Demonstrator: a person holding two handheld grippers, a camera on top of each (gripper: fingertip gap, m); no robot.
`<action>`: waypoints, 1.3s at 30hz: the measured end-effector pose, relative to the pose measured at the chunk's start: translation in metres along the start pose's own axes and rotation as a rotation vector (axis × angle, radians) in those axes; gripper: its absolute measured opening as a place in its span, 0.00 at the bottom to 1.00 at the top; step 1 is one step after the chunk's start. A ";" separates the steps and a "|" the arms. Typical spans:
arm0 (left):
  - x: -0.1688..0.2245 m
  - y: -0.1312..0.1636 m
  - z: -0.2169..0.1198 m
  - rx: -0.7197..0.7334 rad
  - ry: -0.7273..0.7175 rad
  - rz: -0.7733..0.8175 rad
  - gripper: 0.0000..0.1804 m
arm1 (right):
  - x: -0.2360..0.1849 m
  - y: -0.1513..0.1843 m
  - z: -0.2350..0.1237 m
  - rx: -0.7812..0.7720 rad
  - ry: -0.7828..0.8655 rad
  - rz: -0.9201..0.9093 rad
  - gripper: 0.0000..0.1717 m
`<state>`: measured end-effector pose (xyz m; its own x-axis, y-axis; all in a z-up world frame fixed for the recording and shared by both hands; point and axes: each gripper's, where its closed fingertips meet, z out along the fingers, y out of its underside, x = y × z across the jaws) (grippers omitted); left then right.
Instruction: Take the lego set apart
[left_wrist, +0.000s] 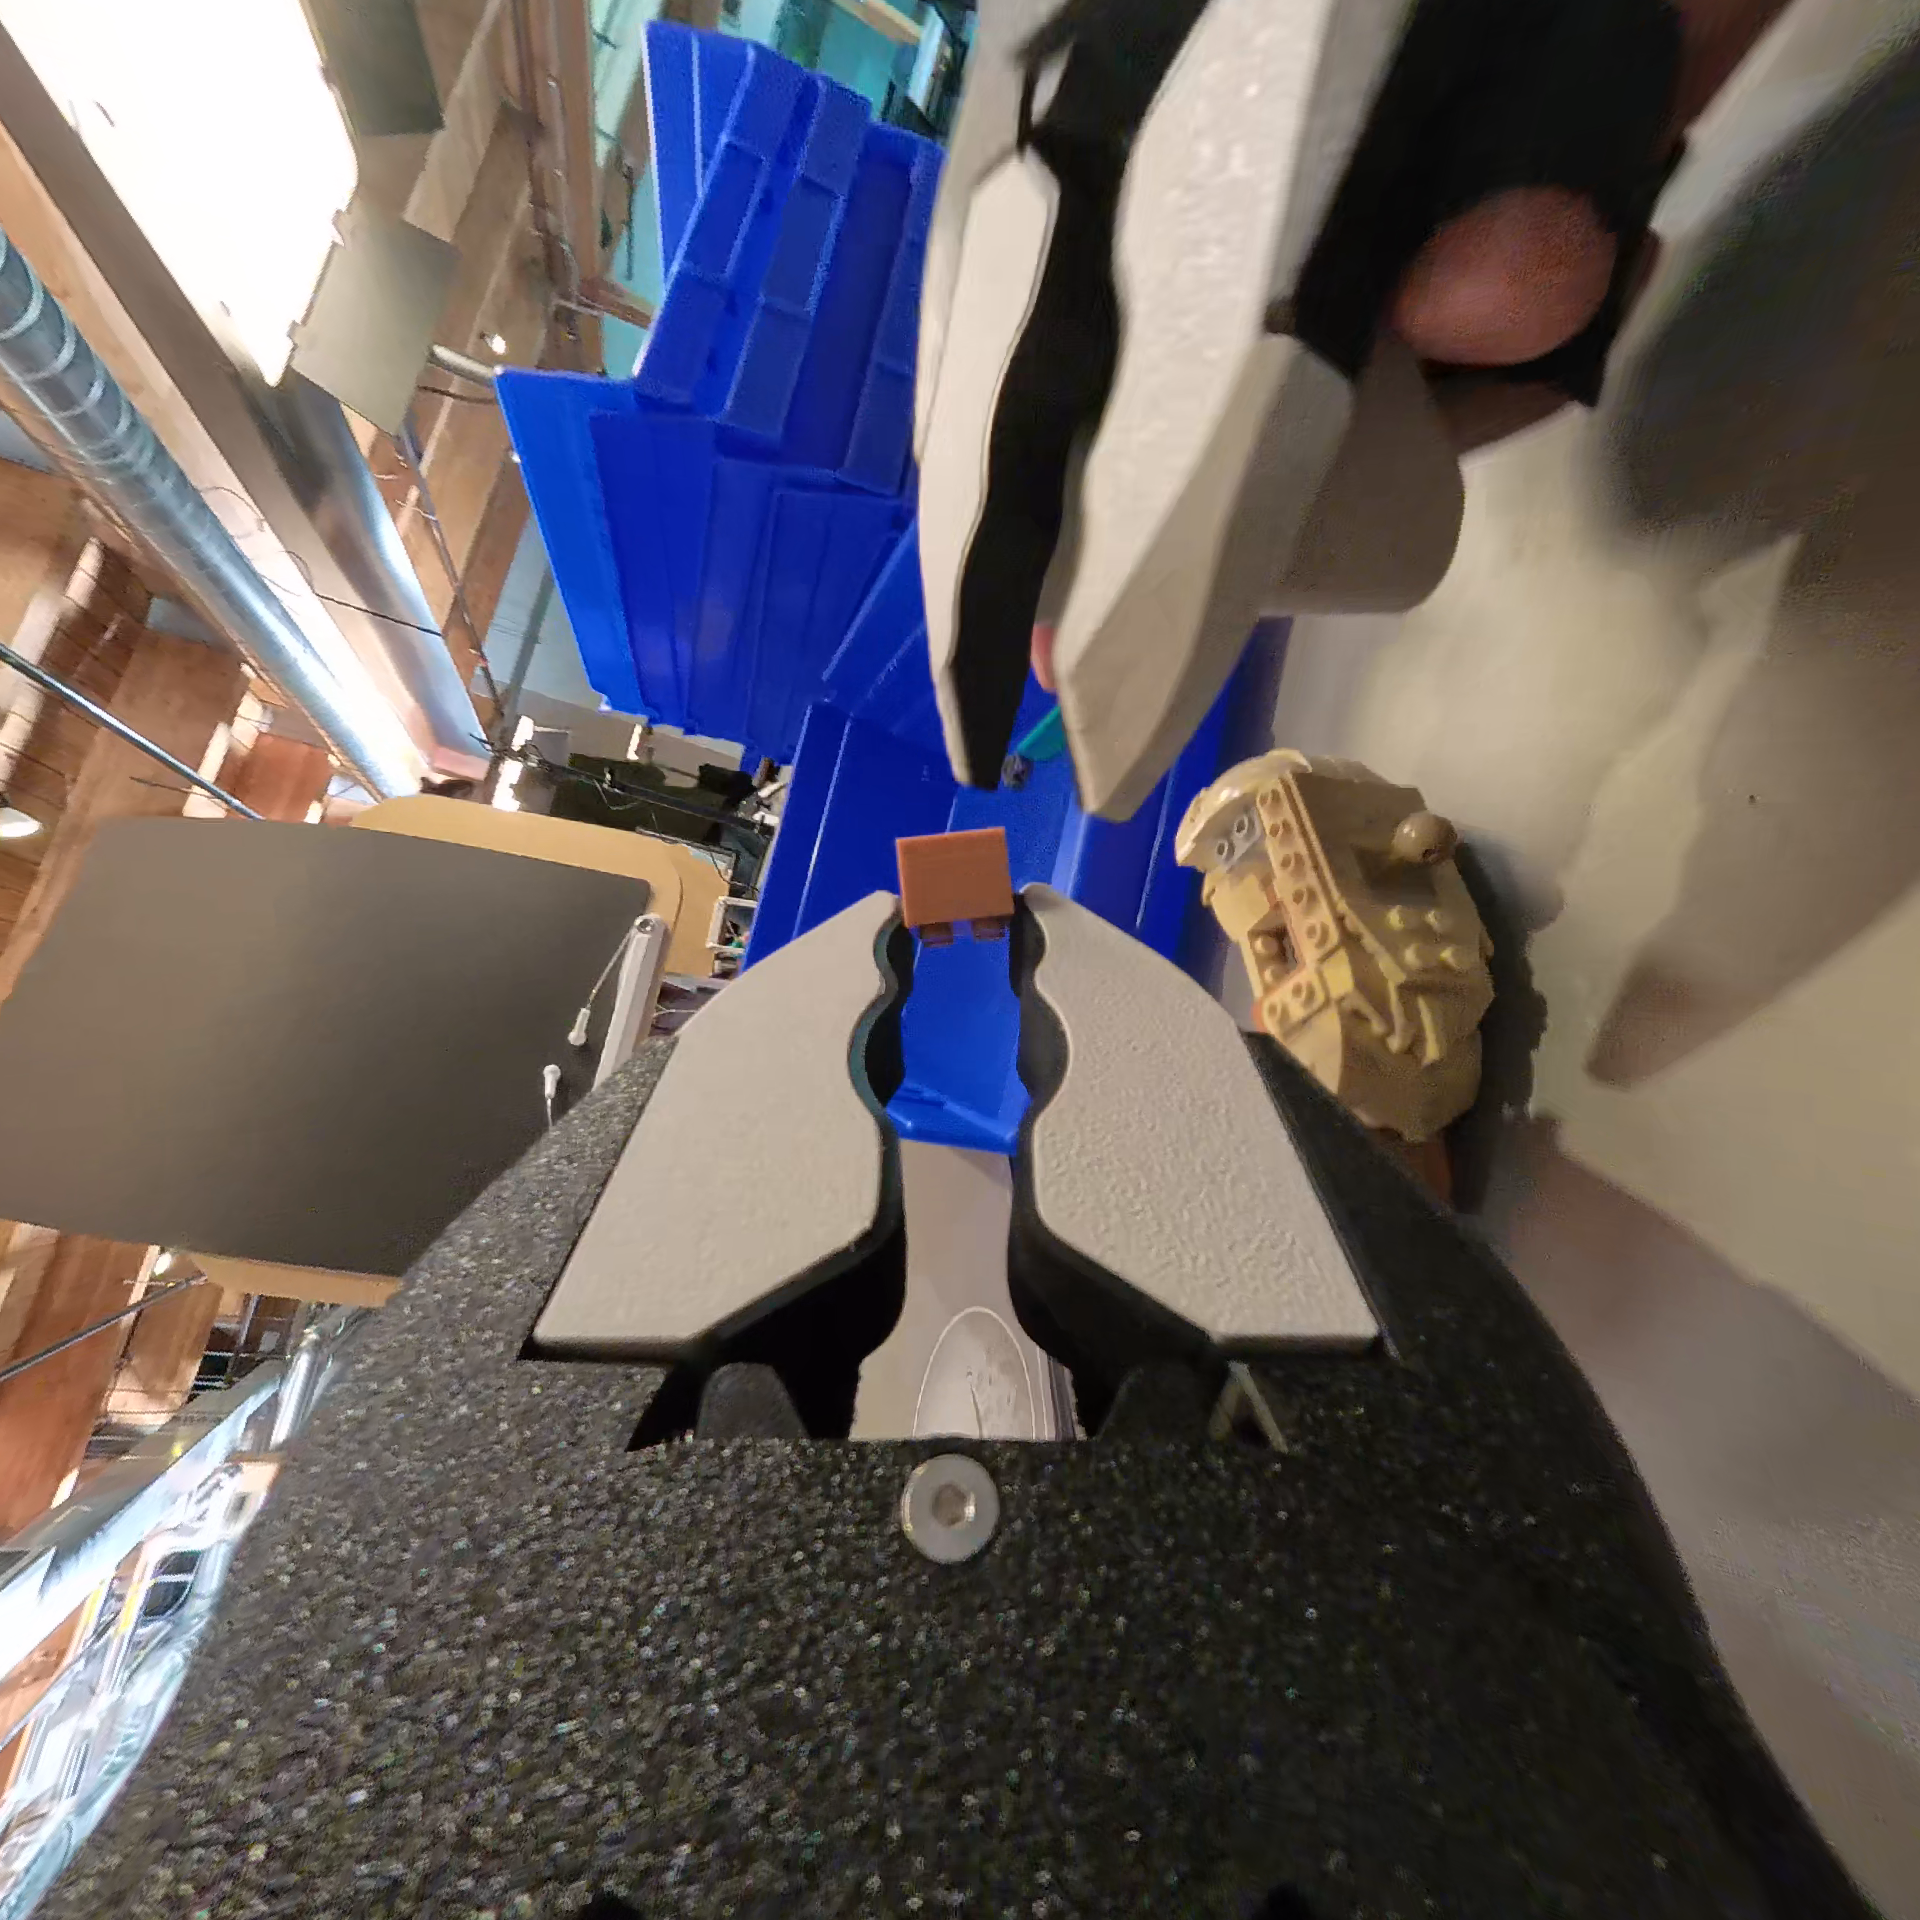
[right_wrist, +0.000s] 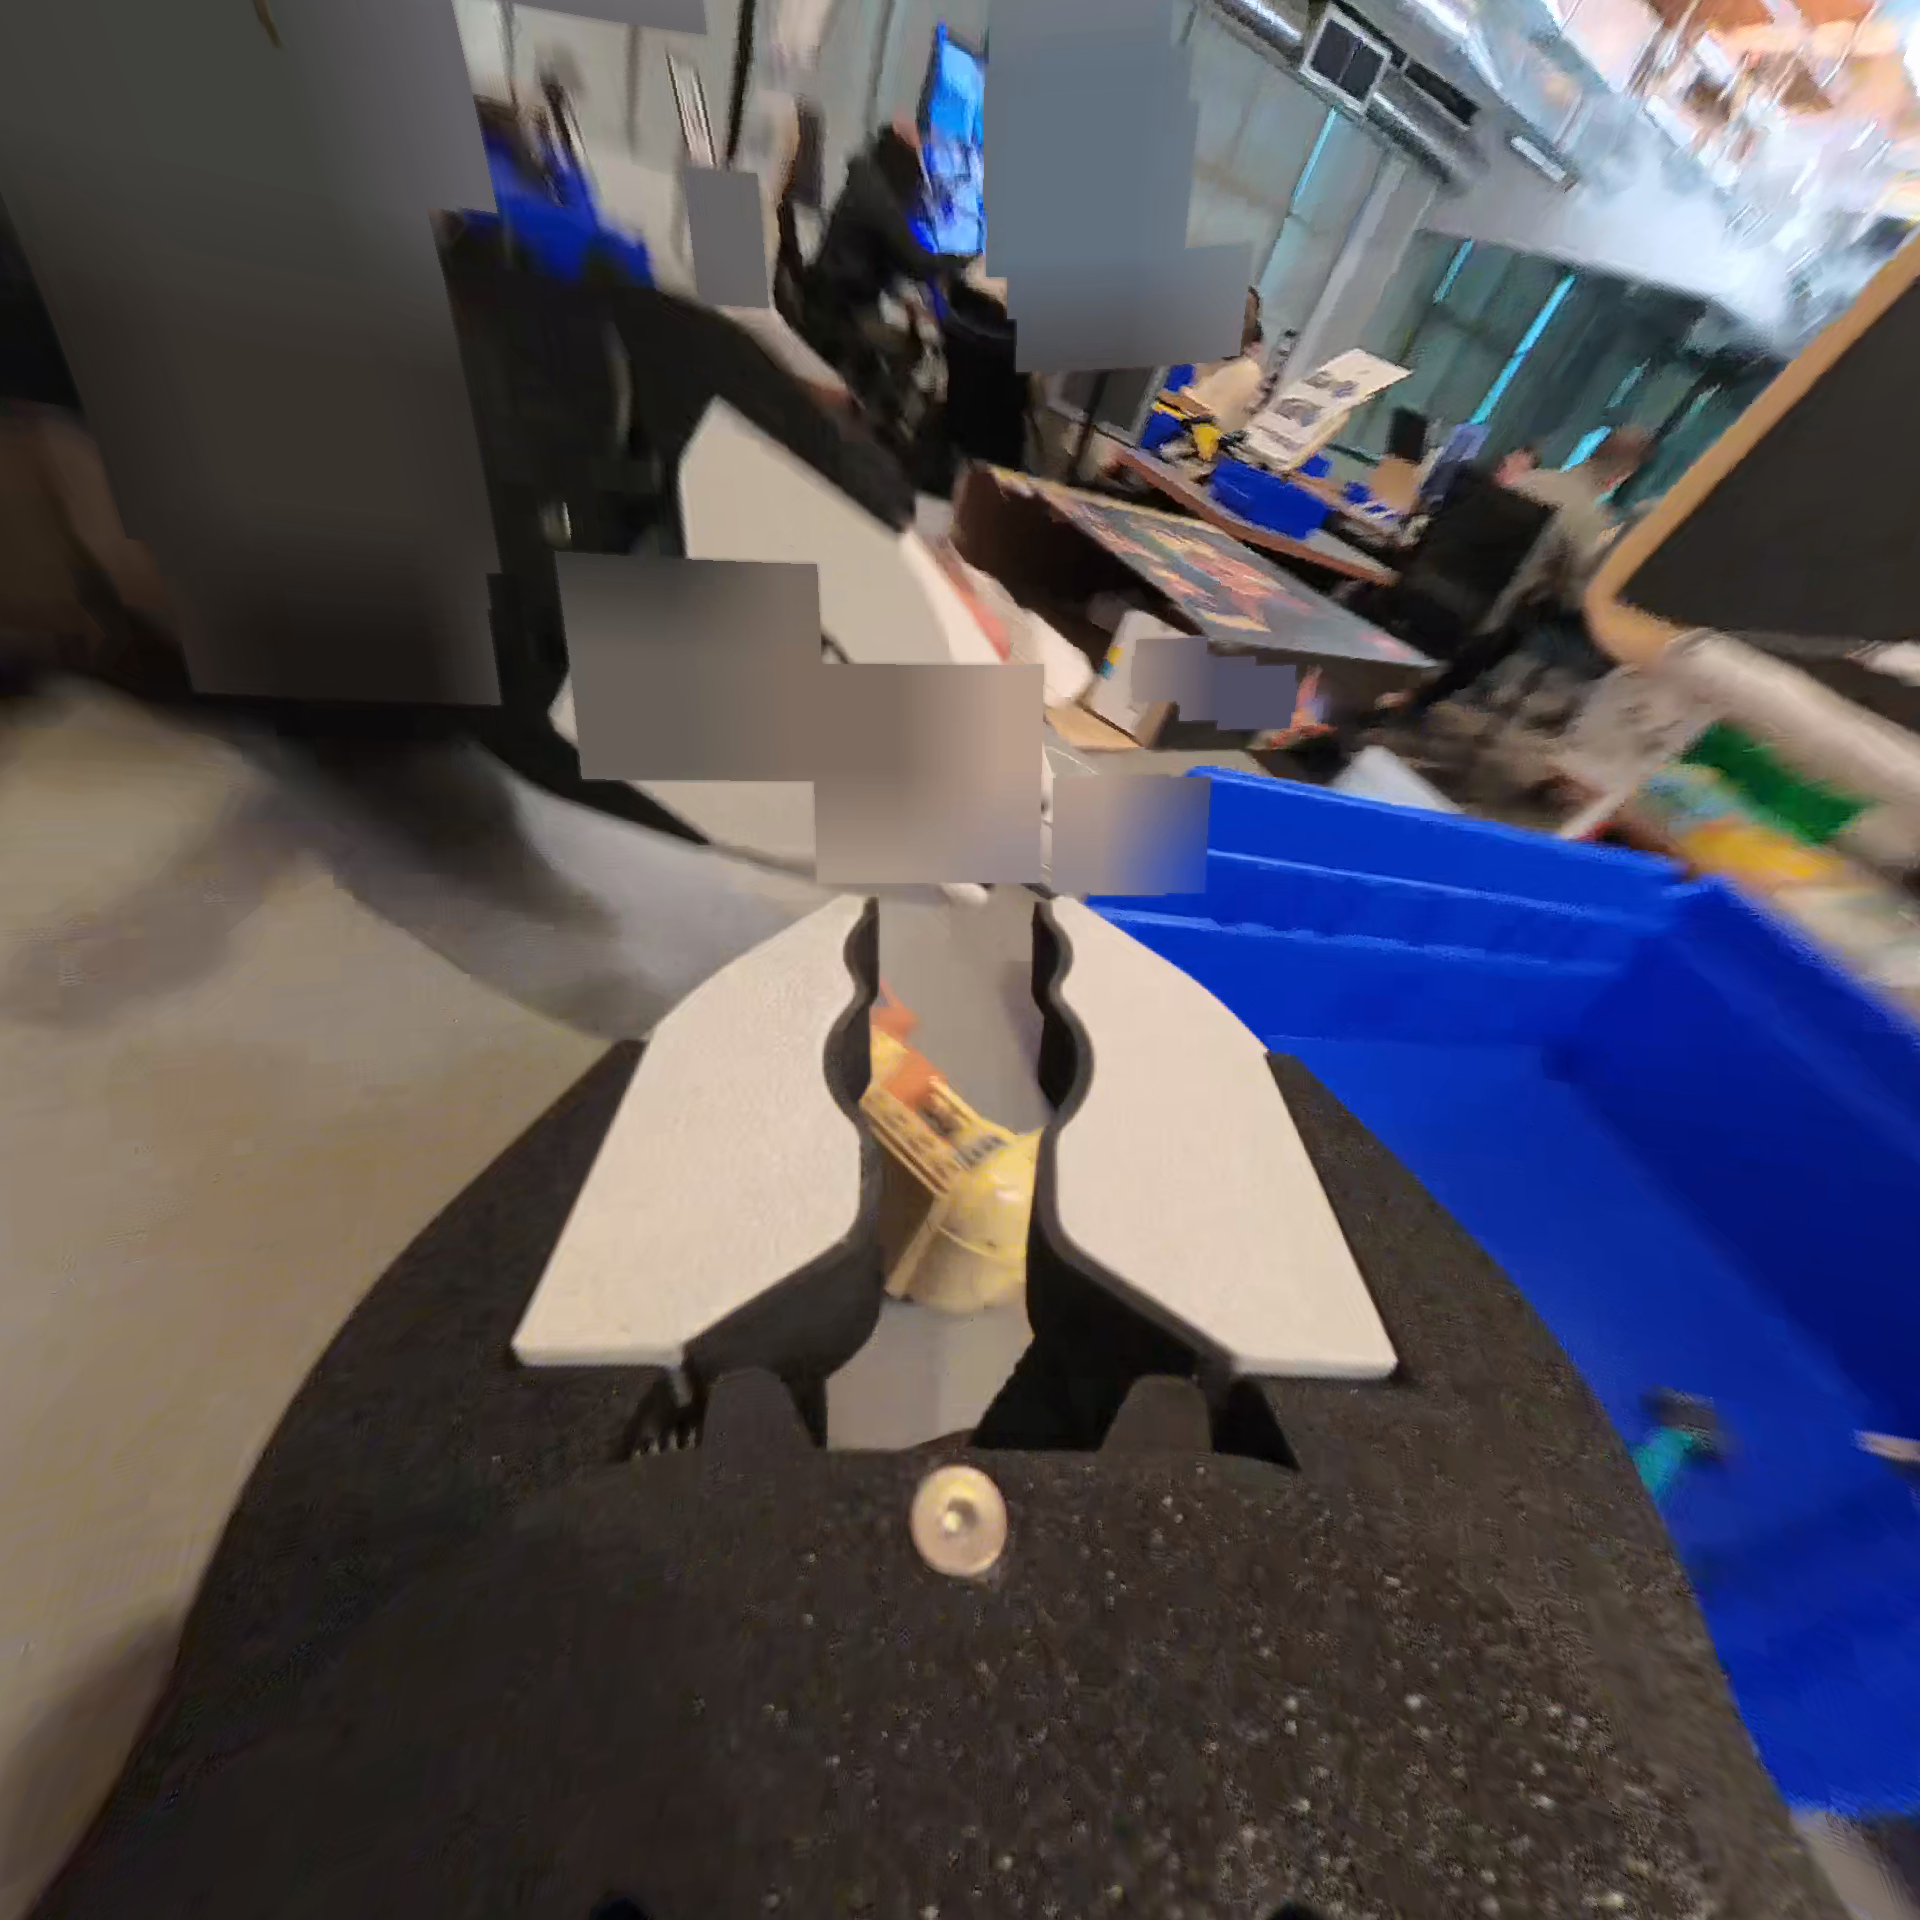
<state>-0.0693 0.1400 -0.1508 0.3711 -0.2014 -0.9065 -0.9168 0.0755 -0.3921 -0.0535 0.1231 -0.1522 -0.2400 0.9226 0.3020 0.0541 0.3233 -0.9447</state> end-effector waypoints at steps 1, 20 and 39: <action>0.001 0.003 0.000 -0.014 0.016 0.008 0.10 | 0.003 0.006 0.000 -0.047 0.042 -0.108 0.16; 0.023 0.013 0.004 -0.204 0.119 0.218 0.09 | 0.001 0.018 0.014 -0.315 0.314 -0.893 0.14; 0.029 0.010 0.005 -0.219 0.132 0.272 0.09 | 0.001 0.027 0.012 -0.367 0.284 -0.934 0.10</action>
<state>-0.0672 0.1394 -0.1818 0.1004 -0.3276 -0.9395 -0.9944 -0.0639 -0.0840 -0.0641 0.1298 -0.1789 -0.1042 0.2720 0.9566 0.2671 0.9342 -0.2365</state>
